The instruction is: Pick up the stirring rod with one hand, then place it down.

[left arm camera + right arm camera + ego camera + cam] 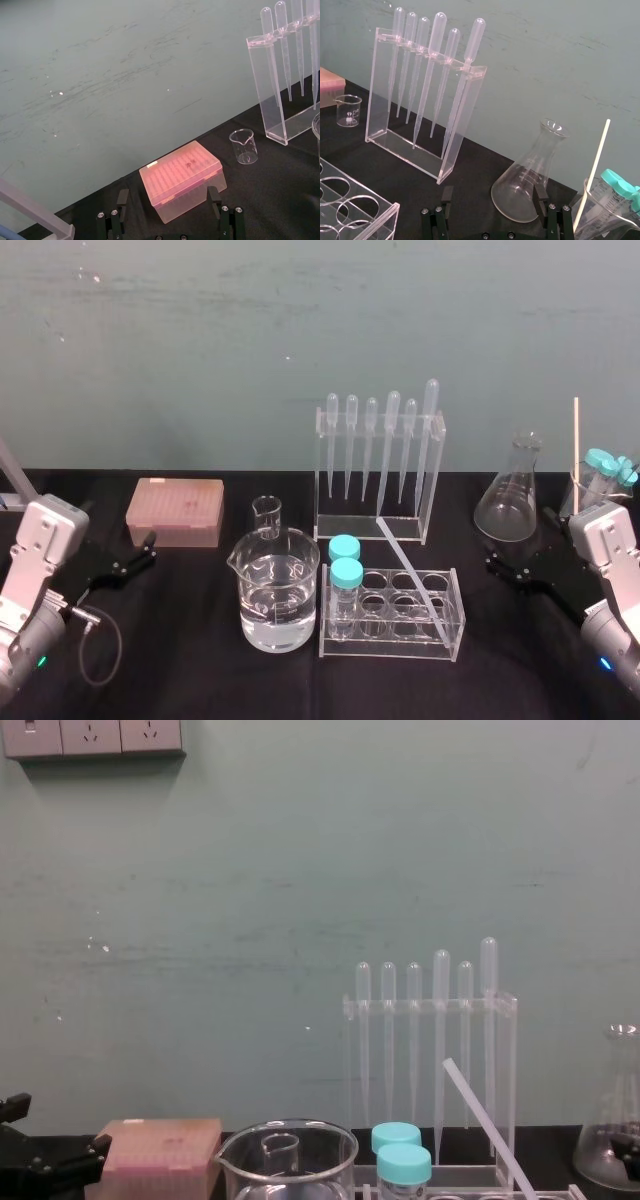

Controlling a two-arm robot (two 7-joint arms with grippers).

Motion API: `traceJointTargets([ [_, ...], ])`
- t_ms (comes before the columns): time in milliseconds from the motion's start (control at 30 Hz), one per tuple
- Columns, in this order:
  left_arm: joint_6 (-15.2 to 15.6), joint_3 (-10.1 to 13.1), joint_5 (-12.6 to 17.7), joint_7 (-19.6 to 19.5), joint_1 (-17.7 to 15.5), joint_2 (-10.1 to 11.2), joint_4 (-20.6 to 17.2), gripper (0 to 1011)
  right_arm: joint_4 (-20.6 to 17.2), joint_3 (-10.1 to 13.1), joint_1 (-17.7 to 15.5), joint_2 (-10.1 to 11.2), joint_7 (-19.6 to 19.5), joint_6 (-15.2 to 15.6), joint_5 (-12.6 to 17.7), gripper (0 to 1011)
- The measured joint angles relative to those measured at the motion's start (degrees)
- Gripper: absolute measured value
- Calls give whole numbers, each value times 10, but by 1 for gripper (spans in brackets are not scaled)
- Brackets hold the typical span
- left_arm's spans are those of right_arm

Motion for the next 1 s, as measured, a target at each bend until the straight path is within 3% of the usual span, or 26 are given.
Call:
traceJointTargets([
  [1000, 0, 0, 0, 0, 0, 0, 0, 1000, 0, 0, 0, 0, 0, 0, 0, 1003],
])
